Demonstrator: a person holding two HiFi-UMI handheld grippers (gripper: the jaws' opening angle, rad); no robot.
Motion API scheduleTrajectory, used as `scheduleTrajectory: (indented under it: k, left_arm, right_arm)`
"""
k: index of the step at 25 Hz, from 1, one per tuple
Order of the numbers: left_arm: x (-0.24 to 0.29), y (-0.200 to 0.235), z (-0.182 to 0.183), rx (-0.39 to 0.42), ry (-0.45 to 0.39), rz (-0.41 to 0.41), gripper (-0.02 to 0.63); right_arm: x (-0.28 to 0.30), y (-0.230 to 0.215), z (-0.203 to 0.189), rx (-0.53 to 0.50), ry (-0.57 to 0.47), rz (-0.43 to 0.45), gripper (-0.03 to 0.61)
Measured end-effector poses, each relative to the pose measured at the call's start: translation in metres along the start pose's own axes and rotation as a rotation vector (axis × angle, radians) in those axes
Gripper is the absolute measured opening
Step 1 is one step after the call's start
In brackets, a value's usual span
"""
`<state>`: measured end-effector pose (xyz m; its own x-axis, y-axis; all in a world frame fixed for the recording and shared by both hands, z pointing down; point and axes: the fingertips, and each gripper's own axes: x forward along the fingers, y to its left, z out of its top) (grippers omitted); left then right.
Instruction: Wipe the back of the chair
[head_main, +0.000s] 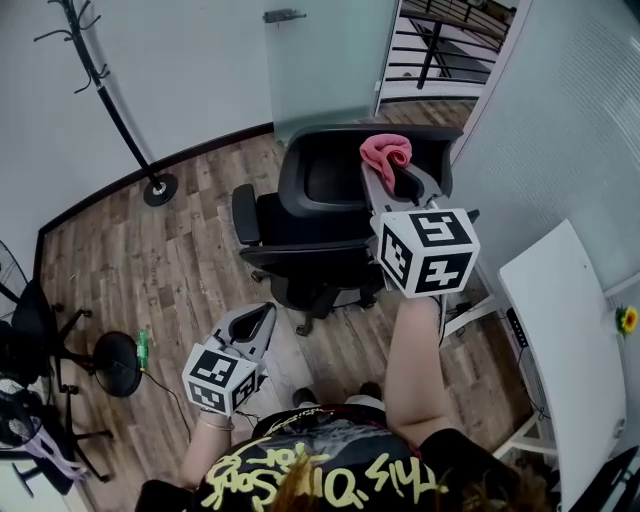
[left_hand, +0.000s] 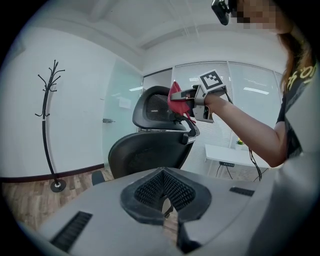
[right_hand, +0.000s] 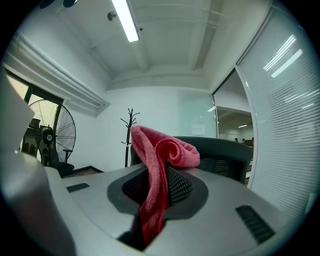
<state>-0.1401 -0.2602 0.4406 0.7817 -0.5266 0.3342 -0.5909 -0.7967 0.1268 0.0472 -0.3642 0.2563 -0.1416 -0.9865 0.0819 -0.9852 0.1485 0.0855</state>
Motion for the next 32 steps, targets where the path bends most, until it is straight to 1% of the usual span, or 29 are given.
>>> scheduleTrajectory:
  k: [3,6,12,14,18,22,25,29,32]
  left_arm:
    - [-0.002,0.004,0.001,0.0,-0.005,0.011,-0.006]
    - [-0.003,0.004,-0.003,-0.008,-0.005,0.007,-0.008]
    - [-0.005,0.01,-0.003,-0.016,-0.009,0.005,-0.006]
    - [-0.004,0.01,-0.001,-0.016,-0.016,0.006,-0.006]
    - [-0.005,0.012,-0.003,-0.017,-0.021,0.007,-0.008]
    - [-0.006,0.015,-0.004,-0.022,-0.017,0.006,-0.008]
    - [-0.007,0.02,-0.003,-0.026,-0.02,0.012,-0.006]
    - [-0.009,0.024,-0.005,-0.028,-0.018,0.017,-0.008]
    - [-0.01,0.025,-0.004,-0.027,-0.017,0.015,-0.006]
  right_arm:
    - [0.005,0.007,-0.005,-0.005,0.017,0.006,0.063]
    - [0.011,0.009,-0.009,-0.041,0.046,-0.007,0.063]
    - [0.026,0.015,-0.016,-0.109,0.169,-0.002,0.063]
    - [0.031,0.014,-0.019,-0.124,0.204,-0.003,0.063]
    - [0.035,0.018,-0.026,-0.187,0.261,-0.007,0.063]
    - [0.039,0.026,-0.027,-0.242,0.286,-0.018,0.064]
    - [0.043,0.029,-0.028,-0.253,0.299,-0.01,0.064]
    - [0.046,0.035,-0.026,-0.244,0.303,0.021,0.064]
    - [0.052,0.052,-0.024,-0.214,0.287,0.08,0.063]
